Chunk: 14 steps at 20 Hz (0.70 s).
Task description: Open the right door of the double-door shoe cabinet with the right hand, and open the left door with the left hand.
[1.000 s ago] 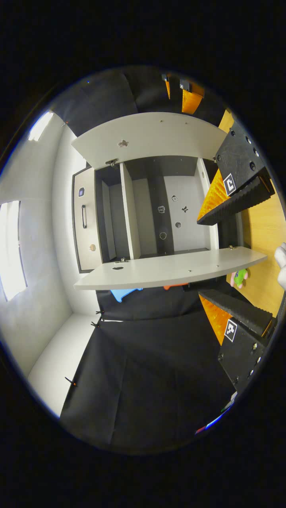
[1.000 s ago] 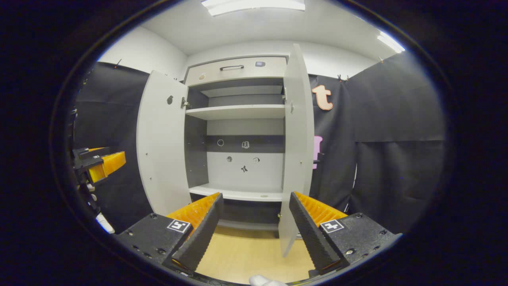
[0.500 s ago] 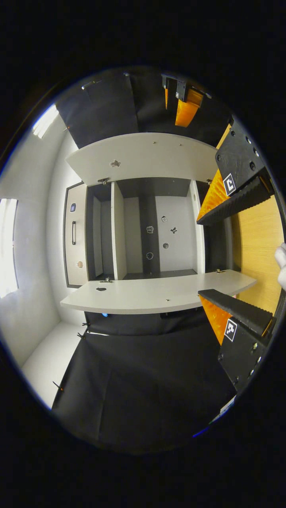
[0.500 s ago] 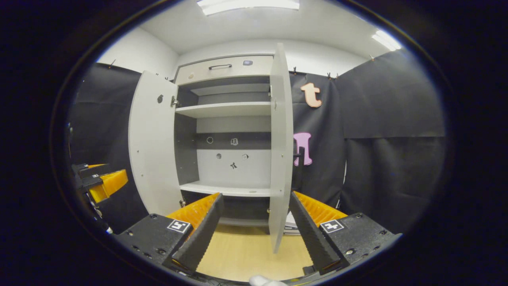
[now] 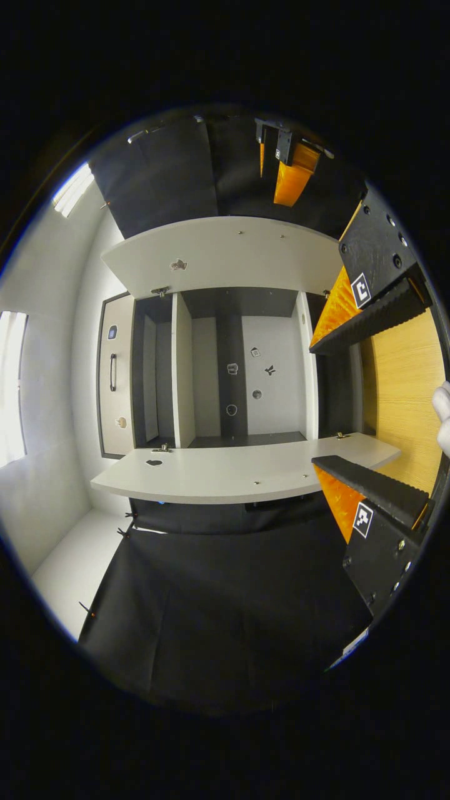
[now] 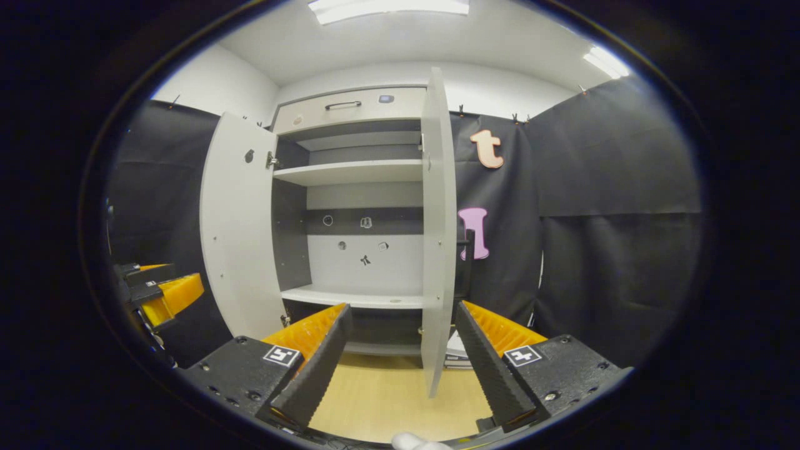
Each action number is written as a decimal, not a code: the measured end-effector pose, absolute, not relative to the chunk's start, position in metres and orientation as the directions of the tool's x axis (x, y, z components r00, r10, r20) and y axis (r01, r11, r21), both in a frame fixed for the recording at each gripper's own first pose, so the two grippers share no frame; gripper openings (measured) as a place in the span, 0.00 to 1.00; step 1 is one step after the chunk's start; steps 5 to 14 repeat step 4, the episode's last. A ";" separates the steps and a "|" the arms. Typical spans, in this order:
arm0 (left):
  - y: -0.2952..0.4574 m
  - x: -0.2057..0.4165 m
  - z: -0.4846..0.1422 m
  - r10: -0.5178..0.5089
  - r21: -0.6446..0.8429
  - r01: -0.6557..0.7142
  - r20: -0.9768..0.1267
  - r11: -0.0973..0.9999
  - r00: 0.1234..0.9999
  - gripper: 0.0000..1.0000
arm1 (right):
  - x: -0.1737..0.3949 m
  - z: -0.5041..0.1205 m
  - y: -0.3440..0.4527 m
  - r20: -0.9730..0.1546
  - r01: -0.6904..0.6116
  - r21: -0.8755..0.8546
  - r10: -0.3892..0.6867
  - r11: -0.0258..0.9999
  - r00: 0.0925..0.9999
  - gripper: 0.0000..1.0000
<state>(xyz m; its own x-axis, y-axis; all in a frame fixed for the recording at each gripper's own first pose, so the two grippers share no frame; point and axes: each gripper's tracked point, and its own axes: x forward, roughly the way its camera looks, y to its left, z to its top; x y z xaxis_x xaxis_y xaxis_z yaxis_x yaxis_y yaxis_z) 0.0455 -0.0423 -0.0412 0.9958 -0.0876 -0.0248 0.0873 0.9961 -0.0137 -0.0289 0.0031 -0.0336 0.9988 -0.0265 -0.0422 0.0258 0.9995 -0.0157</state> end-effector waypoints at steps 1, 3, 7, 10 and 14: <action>-0.043 0.046 -0.041 -0.087 -0.013 0.087 -0.026 0.996 0.996 0.96 | -0.028 -0.034 0.003 -0.041 0.024 -0.017 -0.025 1.000 0.999 1.00; -0.043 0.046 -0.042 -0.086 -0.011 0.086 -0.027 0.996 0.996 0.96 | -0.028 -0.033 0.006 -0.040 0.020 -0.015 -0.021 1.000 0.999 1.00; -0.042 0.046 -0.041 -0.087 -0.011 0.086 -0.027 0.996 0.996 0.96 | -0.028 -0.033 0.007 -0.041 0.018 -0.015 -0.018 1.000 0.999 1.00; -0.042 0.046 -0.041 -0.087 -0.011 0.086 -0.027 0.996 0.996 0.96 | -0.028 -0.033 0.007 -0.041 0.018 -0.015 -0.018 1.000 0.999 1.00; -0.042 0.046 -0.041 -0.087 -0.011 0.086 -0.027 0.996 0.996 0.96 | -0.028 -0.033 0.007 -0.041 0.018 -0.015 -0.018 1.000 0.999 1.00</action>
